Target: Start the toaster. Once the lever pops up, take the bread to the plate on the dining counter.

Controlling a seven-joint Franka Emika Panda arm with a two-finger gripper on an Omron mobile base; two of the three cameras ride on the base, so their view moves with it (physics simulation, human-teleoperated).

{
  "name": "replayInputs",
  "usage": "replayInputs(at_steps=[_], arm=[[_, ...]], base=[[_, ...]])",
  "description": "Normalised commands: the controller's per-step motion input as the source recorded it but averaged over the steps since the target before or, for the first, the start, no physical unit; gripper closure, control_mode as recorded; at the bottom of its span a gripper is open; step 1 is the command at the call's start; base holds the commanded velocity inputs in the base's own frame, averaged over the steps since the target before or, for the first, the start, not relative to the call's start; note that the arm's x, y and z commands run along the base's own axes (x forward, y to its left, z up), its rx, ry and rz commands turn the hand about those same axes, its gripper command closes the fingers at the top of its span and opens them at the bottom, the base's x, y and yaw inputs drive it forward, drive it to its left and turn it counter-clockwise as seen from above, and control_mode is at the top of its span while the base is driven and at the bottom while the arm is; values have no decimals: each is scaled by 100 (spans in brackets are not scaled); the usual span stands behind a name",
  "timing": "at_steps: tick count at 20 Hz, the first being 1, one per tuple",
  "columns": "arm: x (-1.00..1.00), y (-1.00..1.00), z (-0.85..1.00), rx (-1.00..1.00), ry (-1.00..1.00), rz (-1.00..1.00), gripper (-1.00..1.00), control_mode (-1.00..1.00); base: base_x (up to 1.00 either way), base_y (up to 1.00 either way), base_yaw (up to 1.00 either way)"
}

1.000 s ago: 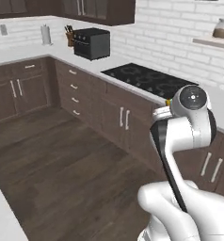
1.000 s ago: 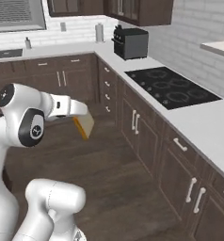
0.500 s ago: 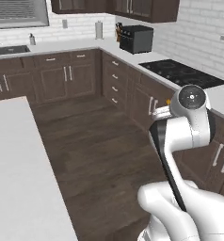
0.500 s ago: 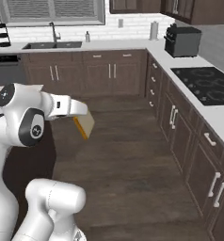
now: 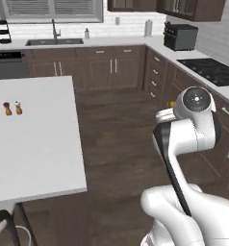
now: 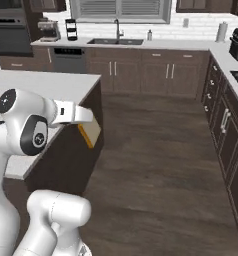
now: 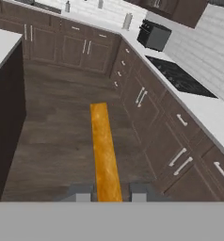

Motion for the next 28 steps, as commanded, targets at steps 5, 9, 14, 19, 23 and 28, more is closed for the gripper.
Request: replayInputs(at_steps=[5,9,14,19,23,28], arm=[[0,0,0,0,0,0,100,100],[0,0,0,0,0,0,100,100],[0,0,0,0,0,0,100,100],[0,0,0,0,0,0,100,100],[0,0,0,0,0,0,100,100],[0,0,0,0,0,0,100,100]], base=[[-100,2,42],[-40,28,33],[16,58,25],[47,87,18],[48,99,14],[47,99,12]])
